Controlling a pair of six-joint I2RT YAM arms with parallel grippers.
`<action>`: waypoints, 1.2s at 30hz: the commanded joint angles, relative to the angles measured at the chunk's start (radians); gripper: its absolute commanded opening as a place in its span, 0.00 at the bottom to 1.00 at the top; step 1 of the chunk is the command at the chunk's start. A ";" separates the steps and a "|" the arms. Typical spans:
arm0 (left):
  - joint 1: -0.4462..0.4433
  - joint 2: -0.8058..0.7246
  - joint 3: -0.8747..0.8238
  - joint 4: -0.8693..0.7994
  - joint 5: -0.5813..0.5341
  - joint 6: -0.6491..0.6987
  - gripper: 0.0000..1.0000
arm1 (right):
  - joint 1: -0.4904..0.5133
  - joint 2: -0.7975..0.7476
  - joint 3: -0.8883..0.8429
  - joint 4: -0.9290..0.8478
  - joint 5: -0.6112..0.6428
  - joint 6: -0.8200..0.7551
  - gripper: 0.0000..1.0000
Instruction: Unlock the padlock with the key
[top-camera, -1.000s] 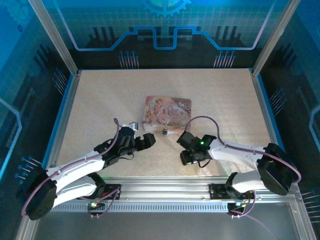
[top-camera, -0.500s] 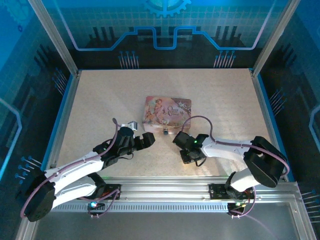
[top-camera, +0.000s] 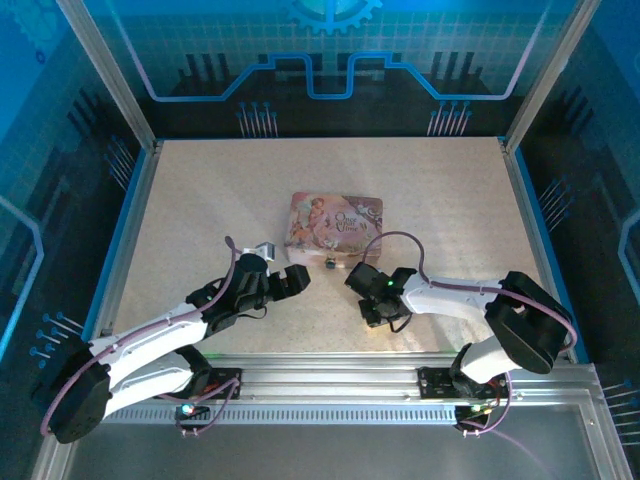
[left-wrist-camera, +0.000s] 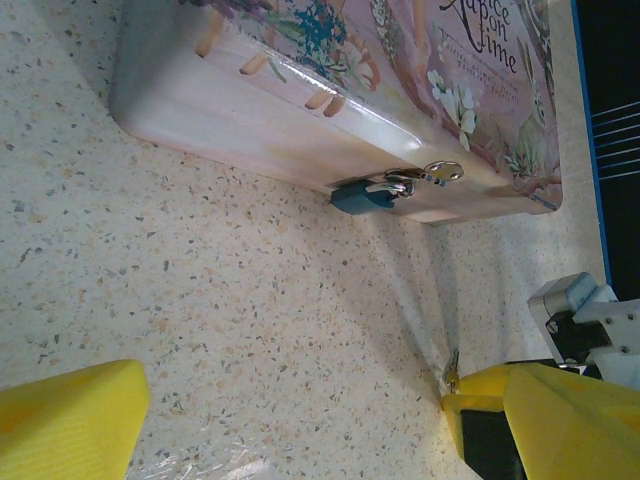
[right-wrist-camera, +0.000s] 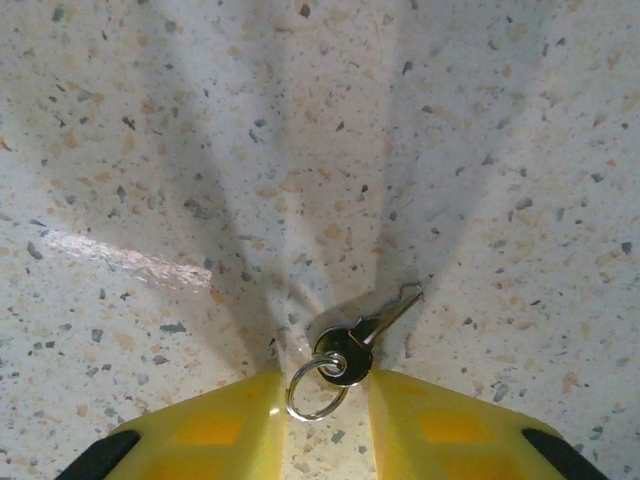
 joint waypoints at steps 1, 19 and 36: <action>-0.007 -0.005 -0.007 -0.009 -0.021 -0.013 0.93 | -0.020 0.005 -0.024 0.025 0.027 0.001 0.26; -0.006 -0.004 -0.001 -0.012 -0.011 -0.014 0.93 | -0.063 -0.074 -0.073 0.044 0.020 -0.023 0.05; -0.007 -0.057 0.000 -0.008 0.028 -0.085 0.93 | -0.224 -0.326 -0.145 0.130 -0.188 -0.169 0.15</action>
